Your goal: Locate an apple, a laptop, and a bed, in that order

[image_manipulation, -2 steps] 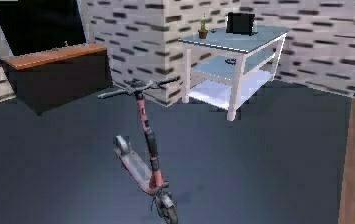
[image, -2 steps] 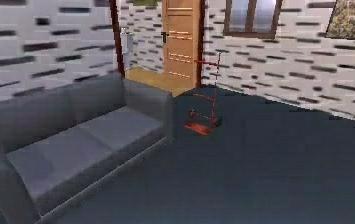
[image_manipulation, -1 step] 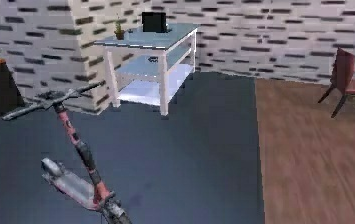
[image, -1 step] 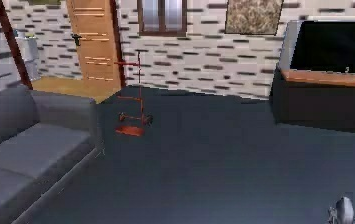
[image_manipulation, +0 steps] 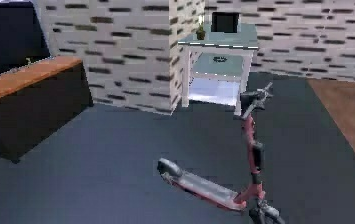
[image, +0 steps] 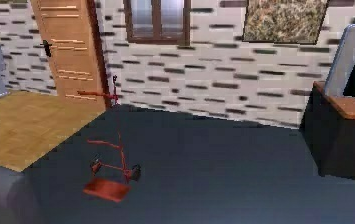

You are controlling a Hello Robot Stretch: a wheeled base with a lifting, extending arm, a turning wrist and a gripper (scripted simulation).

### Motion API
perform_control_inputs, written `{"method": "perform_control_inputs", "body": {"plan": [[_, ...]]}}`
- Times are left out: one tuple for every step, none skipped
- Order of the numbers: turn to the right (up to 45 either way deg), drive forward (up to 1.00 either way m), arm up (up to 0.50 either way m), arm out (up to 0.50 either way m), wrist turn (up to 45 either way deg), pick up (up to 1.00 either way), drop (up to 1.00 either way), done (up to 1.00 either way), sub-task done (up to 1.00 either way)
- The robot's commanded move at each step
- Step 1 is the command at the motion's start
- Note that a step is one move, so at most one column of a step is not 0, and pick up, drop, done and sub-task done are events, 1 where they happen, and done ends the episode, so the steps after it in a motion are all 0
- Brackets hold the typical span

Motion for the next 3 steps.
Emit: {"method": "perform_control_inputs", "body": {"plan": [[0.0,1.0,0.0,0.0,0.0,0.0,0.0,0.0,0.0],[0.0,0.15,0.0,0.0,0.0,0.0,0.0,0.0,0.0],[6.0,0.0,0.0,0.0,0.0,0.0,0.0,0.0,0.0]]}}
